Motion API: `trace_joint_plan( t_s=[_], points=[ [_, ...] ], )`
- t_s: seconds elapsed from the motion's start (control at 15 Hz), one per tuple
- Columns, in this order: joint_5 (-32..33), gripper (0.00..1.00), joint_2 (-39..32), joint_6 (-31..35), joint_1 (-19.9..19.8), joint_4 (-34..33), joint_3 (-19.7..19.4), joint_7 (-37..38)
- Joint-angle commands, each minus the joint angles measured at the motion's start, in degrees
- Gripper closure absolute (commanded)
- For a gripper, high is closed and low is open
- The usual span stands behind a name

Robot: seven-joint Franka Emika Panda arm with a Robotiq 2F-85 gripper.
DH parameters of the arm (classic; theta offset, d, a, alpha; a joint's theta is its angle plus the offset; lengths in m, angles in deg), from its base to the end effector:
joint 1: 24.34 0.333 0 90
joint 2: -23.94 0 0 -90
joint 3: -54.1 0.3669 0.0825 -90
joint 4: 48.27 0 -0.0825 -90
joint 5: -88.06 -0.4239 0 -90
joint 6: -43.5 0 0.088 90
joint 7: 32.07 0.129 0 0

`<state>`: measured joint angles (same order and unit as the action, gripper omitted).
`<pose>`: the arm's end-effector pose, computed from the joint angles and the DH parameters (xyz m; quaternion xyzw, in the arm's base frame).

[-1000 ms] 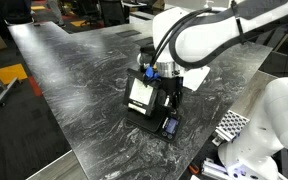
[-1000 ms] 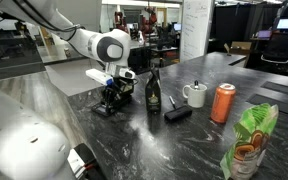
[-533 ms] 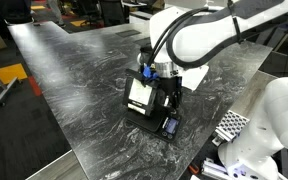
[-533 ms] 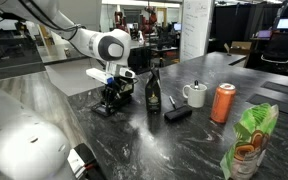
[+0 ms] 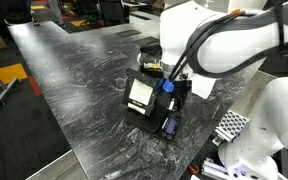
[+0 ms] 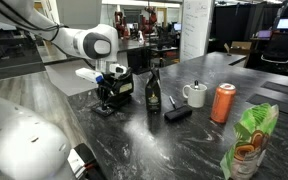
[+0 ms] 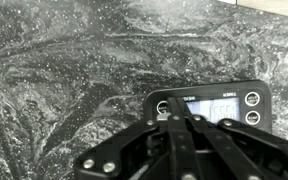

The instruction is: Press a button on the appliance on the table

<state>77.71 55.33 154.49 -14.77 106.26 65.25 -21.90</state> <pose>0.3140 0.1307 0.3784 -0.9933 -0.0307 0.1115 0.0020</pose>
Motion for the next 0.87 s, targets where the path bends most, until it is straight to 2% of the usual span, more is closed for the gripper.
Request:
trace_joint_plan(
  t_s=[0.0,0.13,0.8],
  points=[
    [1.45,1.0,6.97,1.36,0.39,4.01,1.43,2.47],
    [2.64,1.0,9.33,0.92,0.29,4.38,2.3,3.69],
    [1.67,1.0,16.38,-0.85,-0.26,2.33,0.37,2.86]
  ],
)
